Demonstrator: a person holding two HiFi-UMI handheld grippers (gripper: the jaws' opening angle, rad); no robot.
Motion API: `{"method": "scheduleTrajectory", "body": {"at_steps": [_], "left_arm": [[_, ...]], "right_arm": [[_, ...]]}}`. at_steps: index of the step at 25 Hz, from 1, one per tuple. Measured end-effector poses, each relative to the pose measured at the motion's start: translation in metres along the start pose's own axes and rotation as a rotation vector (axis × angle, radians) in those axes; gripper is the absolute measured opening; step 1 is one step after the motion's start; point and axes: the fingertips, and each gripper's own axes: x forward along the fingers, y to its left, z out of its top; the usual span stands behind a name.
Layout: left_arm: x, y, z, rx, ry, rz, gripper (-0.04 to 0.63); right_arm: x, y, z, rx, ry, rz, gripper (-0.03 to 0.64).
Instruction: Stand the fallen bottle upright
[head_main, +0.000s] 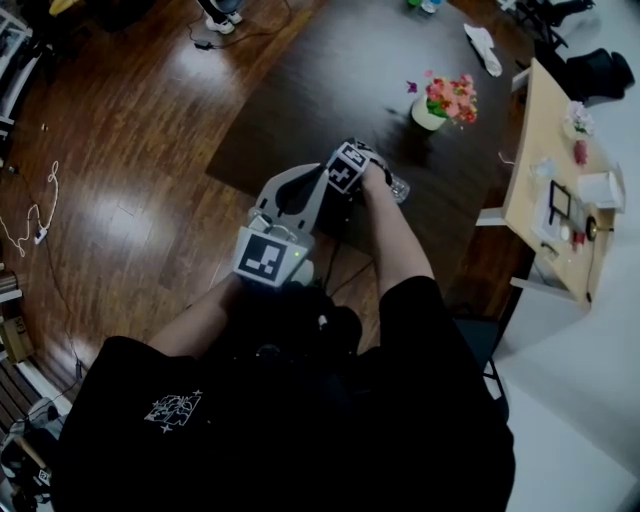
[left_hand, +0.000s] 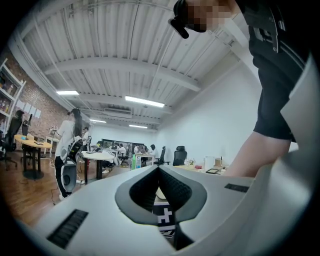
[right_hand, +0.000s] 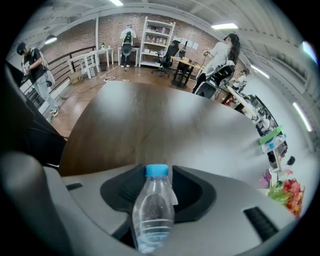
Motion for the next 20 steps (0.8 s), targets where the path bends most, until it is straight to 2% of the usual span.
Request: {"method": "scheduleTrajectory", "body": {"at_steps": [2,4,6,10,14,20], "left_arm": [[0.003,-0.002,0.004,0.004,-0.008,-0.006,-0.002],[0.003,-0.003,0.006,0.006,-0.015,-0.011,-0.002],[0.003,-0.003,0.007,0.003,-0.019,-0.013,-0.002],[0.002,-0.005,0.008,-0.003,-0.024,-0.021,-0.002],[0.003,-0.011,0.015,-0.005,-0.047,-0.039,-0.002],[0.004,-0.026,0.018,0.025,-0.057,-0.077,-0.002]], "right_arm": [[0.0,-0.002,-0.001,-0.023,0.011,-0.012,0.168],[-0.004,-0.002,0.002,-0.027,0.005,-0.012,0.163],[-0.015,-0.007,0.008,-0.005,-0.044,-0.031,0.161],[-0.059,-0.027,0.023,0.098,-0.279,-0.124,0.16],[-0.136,-0.052,0.028,0.273,-0.537,-0.236,0.16],[-0.205,-0.077,0.007,0.566,-0.84,-0.378,0.16]]}}
